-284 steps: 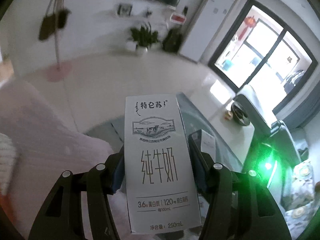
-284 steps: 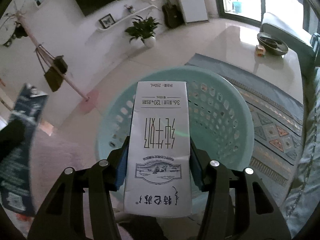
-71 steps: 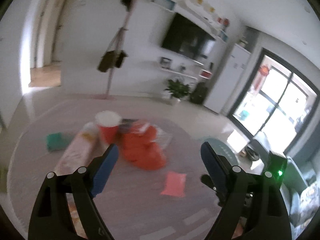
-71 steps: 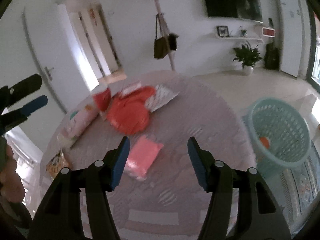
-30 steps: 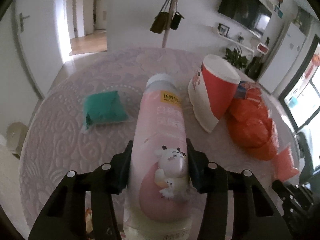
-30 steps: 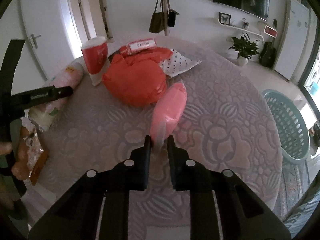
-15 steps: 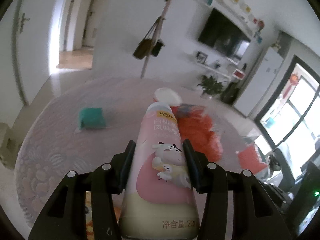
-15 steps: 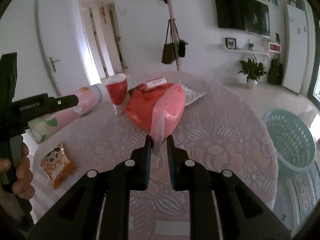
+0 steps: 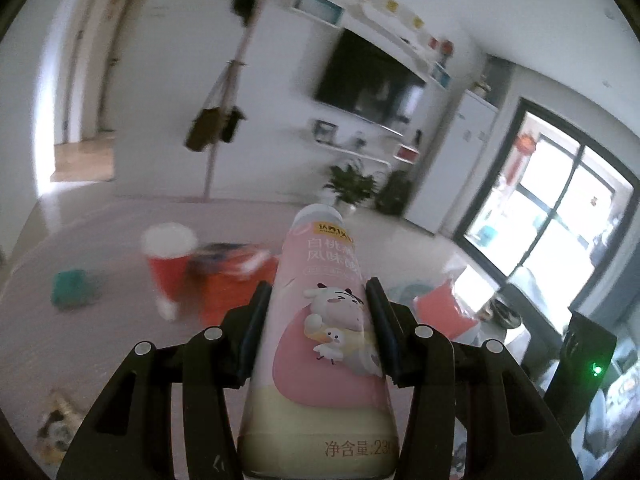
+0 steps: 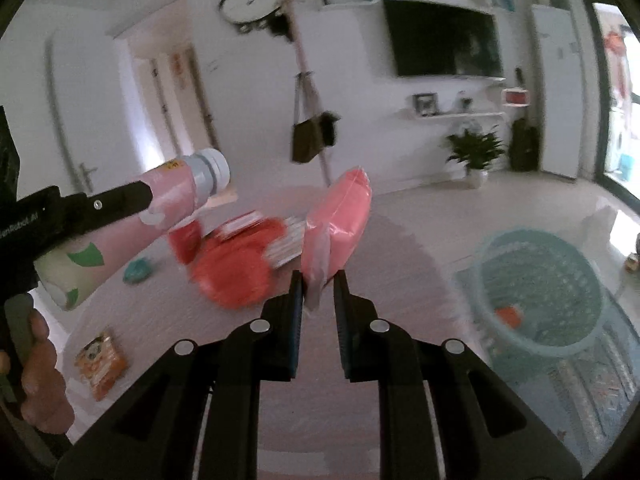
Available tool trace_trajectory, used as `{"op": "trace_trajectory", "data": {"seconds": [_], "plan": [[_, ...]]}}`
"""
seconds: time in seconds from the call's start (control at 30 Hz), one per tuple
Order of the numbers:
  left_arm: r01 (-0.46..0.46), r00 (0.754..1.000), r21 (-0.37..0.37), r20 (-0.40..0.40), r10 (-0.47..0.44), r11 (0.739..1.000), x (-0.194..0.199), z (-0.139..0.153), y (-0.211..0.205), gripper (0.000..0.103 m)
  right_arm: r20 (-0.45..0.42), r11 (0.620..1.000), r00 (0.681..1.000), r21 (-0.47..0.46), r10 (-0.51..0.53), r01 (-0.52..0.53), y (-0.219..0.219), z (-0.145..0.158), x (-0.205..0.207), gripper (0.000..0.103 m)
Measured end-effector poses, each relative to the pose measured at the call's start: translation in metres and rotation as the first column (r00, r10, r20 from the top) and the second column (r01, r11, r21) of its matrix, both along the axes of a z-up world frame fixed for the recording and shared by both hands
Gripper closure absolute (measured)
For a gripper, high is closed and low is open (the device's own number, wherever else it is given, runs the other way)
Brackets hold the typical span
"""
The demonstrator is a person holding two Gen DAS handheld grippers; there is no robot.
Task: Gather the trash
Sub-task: 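Carry pink bag and pink-white bottle to the basket and release both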
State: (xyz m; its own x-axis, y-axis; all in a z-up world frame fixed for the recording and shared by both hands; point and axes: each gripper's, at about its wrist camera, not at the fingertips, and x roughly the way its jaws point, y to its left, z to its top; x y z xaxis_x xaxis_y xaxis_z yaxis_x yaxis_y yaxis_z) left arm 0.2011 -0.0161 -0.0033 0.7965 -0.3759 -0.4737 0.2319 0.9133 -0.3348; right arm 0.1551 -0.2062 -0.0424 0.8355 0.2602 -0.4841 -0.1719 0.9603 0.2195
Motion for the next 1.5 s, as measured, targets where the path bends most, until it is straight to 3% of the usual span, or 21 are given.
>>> {"op": "trace_trajectory", "data": {"seconds": [0.3,0.63,0.73,0.8,0.93,1.0,1.03,1.07,1.17,1.23,1.5], "plan": [[0.192,0.981,0.043,-0.004,-0.192,0.980,0.051,0.005,-0.106,0.056,0.006,0.982,0.982,0.009,-0.188,0.188,-0.097,-0.002,0.023,0.090],[0.400,0.912,0.053,-0.127,-0.391,0.915,0.117,-0.041,-0.229,0.056,-0.127,0.913,0.908,0.031,-0.400,0.407,-0.198,-0.051,0.055,0.090],[0.439,0.884,0.014,-0.185,-0.429,0.899,0.137,-0.063,-0.251,0.056,-0.223,0.895,0.875,0.024,-0.430,0.446,-0.219,-0.076,0.072,0.090],[0.461,0.854,-0.065,-0.237,-0.463,0.885,0.154,-0.084,-0.258,0.056,-0.288,0.886,0.849,0.002,-0.442,0.463,-0.228,-0.092,0.085,0.090],[0.463,0.817,-0.116,-0.328,-0.474,0.878,0.174,-0.115,-0.264,0.056,-0.379,0.886,0.820,0.003,-0.429,0.465,-0.235,-0.121,0.099,0.089],[0.456,0.821,-0.093,-0.339,-0.459,0.885,0.175,-0.123,-0.264,0.047,-0.386,0.887,0.817,-0.005,-0.428,0.463,-0.235,-0.127,0.100,0.089],[0.449,0.824,-0.097,-0.338,-0.454,0.888,0.175,-0.123,-0.263,0.036,-0.389,0.887,0.817,-0.005,-0.427,0.461,-0.236,-0.129,0.101,0.087],[0.447,0.826,-0.109,-0.330,-0.457,0.888,0.176,-0.121,-0.262,0.031,-0.392,0.888,0.818,0.002,-0.421,0.459,-0.239,-0.131,0.101,0.085],[0.449,0.835,-0.099,-0.307,-0.456,0.888,0.171,-0.115,-0.256,0.030,-0.394,0.882,0.814,0.016,-0.427,0.471,-0.242,-0.134,0.097,0.072],[0.448,0.839,-0.102,-0.296,-0.457,0.888,0.165,-0.108,-0.251,0.030,-0.392,0.875,0.810,0.029,-0.435,0.484,-0.245,-0.132,0.092,0.054],[0.433,0.859,-0.146,-0.234,-0.456,0.890,0.126,-0.079,-0.213,0.027,-0.359,0.886,0.841,0.077,-0.403,0.458,-0.238,-0.106,0.071,0.052]]}}
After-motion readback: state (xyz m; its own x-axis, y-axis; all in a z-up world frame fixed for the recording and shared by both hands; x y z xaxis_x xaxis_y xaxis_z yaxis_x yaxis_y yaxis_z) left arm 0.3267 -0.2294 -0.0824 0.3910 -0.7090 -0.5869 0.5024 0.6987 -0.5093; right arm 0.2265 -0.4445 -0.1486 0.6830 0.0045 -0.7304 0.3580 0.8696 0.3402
